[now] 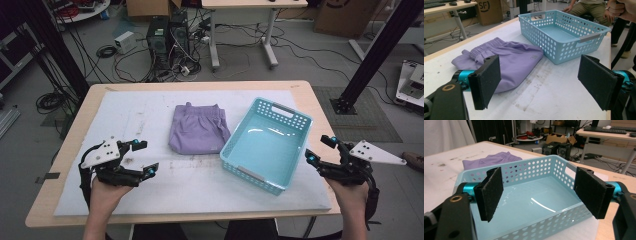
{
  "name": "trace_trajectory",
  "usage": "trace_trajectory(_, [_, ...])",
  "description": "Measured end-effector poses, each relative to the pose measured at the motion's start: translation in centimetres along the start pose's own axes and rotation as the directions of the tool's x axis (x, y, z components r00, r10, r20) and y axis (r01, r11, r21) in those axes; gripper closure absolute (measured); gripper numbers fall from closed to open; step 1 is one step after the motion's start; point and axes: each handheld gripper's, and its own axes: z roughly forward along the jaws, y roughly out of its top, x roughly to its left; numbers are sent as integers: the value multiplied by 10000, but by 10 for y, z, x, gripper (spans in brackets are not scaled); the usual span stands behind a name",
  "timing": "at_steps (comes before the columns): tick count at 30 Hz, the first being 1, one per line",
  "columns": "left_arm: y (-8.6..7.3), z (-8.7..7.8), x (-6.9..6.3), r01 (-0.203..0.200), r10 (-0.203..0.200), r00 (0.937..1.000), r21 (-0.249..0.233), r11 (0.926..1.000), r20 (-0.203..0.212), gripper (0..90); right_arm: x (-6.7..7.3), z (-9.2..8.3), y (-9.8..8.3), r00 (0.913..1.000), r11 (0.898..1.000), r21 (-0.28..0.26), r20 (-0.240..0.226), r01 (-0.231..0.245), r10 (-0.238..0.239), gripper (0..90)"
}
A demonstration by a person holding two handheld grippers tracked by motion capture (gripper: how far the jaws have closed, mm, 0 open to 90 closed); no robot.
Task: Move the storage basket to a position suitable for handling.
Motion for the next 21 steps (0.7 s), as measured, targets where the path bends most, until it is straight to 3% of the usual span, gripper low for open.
trace_trajectory(9, [8, 14, -3, -22, 22, 10000, 115, 9999, 18, 186, -4, -1, 0, 9999, 9999, -101, 102, -20, 21, 243])
trace_trajectory(21, [32, 46, -7, 438, -444, 9989, 318, 9985, 157, 185, -8, -4, -1, 9995, 9997, -220, 313, -66, 73, 243])
